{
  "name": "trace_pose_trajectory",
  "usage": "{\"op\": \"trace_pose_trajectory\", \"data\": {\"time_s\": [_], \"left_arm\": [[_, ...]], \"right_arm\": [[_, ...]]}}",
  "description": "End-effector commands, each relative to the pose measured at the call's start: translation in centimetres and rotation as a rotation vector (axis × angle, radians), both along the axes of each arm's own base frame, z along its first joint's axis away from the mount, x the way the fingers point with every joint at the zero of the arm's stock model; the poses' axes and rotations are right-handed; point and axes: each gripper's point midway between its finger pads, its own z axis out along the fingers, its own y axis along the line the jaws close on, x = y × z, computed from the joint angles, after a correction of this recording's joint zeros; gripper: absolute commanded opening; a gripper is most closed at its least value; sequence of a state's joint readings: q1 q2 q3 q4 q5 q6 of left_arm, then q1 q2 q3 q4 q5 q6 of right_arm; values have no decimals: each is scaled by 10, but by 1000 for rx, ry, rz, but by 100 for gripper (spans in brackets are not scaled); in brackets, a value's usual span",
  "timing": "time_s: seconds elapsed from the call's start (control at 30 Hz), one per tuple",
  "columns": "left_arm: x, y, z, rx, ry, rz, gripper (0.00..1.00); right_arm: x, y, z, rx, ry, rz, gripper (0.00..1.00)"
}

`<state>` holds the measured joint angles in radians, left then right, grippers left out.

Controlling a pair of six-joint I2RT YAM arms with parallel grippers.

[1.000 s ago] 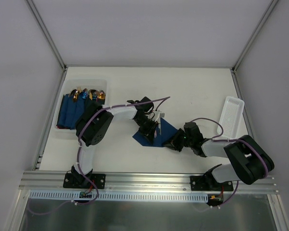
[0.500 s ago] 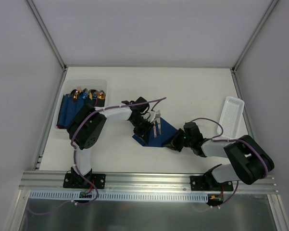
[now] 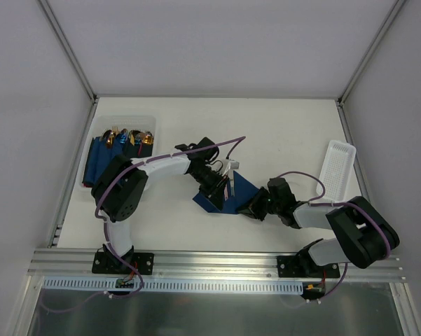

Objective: Place the utensils on the paper napkin and roll it up

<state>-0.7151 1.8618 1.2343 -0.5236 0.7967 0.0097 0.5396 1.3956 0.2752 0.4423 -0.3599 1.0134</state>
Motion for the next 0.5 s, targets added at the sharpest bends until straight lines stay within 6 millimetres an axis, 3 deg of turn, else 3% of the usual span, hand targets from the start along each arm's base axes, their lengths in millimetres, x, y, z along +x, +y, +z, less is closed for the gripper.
{"op": "trace_pose_trajectory", "data": {"time_s": [0.0, 0.27, 0.47], "left_arm": [[-5, -12, 3, -33, 59, -29, 16], [3, -26, -11, -8, 131, -3, 16], [4, -25, -30, 38, 161, 10, 16]], "right_arm": [[-4, -11, -18, -87, 35, -22, 6], [-4, -11, -18, -86, 38, -20, 5], [-3, -10, -17, -83, 34, -15, 5]]}}
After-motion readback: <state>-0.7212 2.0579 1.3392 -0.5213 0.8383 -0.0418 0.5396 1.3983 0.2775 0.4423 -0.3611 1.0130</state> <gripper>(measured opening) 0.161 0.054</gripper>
